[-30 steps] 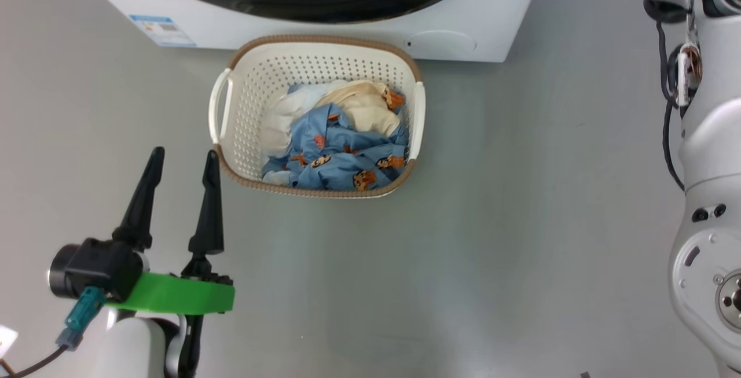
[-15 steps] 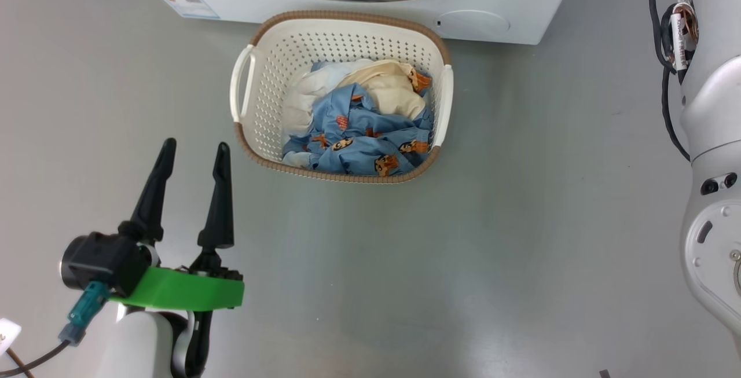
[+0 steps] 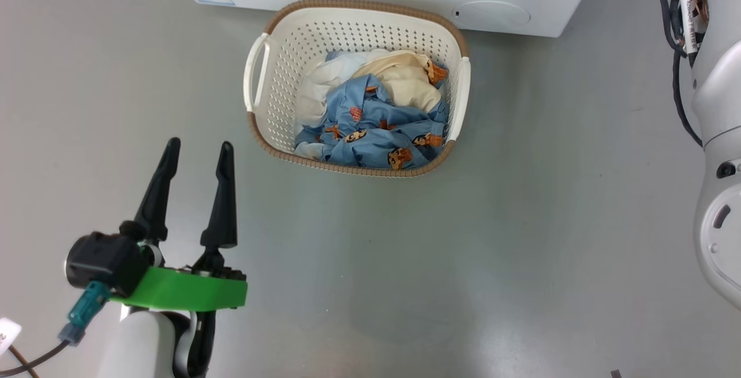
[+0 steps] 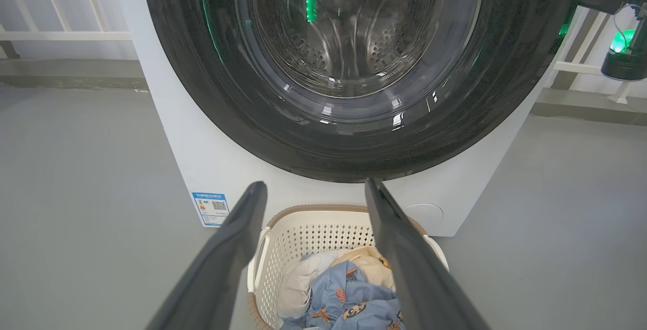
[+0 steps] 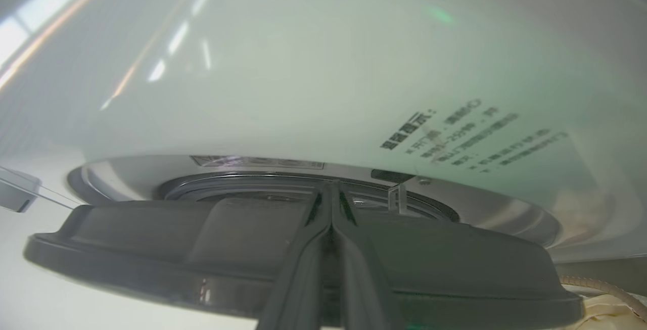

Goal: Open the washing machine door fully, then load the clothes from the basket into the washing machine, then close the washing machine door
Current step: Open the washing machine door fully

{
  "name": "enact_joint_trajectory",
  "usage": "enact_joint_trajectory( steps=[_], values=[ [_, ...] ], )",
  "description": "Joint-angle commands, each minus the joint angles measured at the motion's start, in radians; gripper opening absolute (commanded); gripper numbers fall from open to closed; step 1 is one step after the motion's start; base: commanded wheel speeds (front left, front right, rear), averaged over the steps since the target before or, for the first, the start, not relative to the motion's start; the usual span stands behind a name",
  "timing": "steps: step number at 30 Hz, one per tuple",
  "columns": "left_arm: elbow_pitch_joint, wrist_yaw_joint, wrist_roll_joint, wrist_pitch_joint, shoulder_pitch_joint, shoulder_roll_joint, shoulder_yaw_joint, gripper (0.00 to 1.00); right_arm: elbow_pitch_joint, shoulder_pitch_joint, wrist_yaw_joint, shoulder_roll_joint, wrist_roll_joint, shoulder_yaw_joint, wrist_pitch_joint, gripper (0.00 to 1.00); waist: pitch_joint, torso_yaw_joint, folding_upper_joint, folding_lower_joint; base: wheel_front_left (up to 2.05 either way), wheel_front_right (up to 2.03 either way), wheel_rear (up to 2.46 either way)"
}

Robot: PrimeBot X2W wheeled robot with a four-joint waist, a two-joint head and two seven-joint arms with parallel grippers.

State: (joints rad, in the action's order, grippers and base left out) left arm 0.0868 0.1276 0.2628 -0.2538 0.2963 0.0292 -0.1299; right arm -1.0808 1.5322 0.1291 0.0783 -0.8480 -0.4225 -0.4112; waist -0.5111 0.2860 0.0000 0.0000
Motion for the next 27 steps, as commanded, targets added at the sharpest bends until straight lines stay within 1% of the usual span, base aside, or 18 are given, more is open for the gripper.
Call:
enact_joint_trajectory(
  steps=[1,7,12,20,23,27],
  values=[
    [-0.030,0.003,0.010,-0.008,0.004,0.021,0.033,1.00,0.019,0.042,0.002,-0.028,0.016,0.003,0.004,0.00,-0.004,0.003,0.0000,0.0000,0.00,0.00,0.00],
    [-0.029,0.003,0.027,-0.008,0.009,0.021,0.026,1.00,-0.011,0.069,0.002,-0.027,0.055,-0.014,0.016,0.00,-0.016,0.013,0.0000,0.0000,0.00,0.00,0.00],
    [-0.033,0.003,0.035,-0.008,0.015,0.021,0.028,1.00,-0.016,0.082,0.002,-0.028,0.057,-0.003,-0.038,0.00,-0.024,0.016,0.0000,0.0000,0.00,0.00,0.00],
    [-0.036,0.003,0.039,-0.008,0.019,0.021,0.042,1.00,0.074,0.036,0.002,-0.028,-0.009,0.070,-0.172,0.00,-0.023,0.007,0.0000,0.0000,0.00,0.00,0.00],
    [-0.037,0.003,0.037,-0.008,0.021,0.021,0.046,1.00,0.116,0.007,0.002,-0.028,-0.031,0.083,-0.211,0.00,-0.019,0.001,0.0000,0.0000,0.00,0.00,0.00],
    [-0.037,0.003,0.035,-0.008,0.021,0.021,0.047,1.00,0.153,-0.041,0.002,-0.028,-0.027,0.089,-0.252,0.00,-0.010,-0.005,0.0000,0.0000,0.00,0.00,0.00]
  ],
)
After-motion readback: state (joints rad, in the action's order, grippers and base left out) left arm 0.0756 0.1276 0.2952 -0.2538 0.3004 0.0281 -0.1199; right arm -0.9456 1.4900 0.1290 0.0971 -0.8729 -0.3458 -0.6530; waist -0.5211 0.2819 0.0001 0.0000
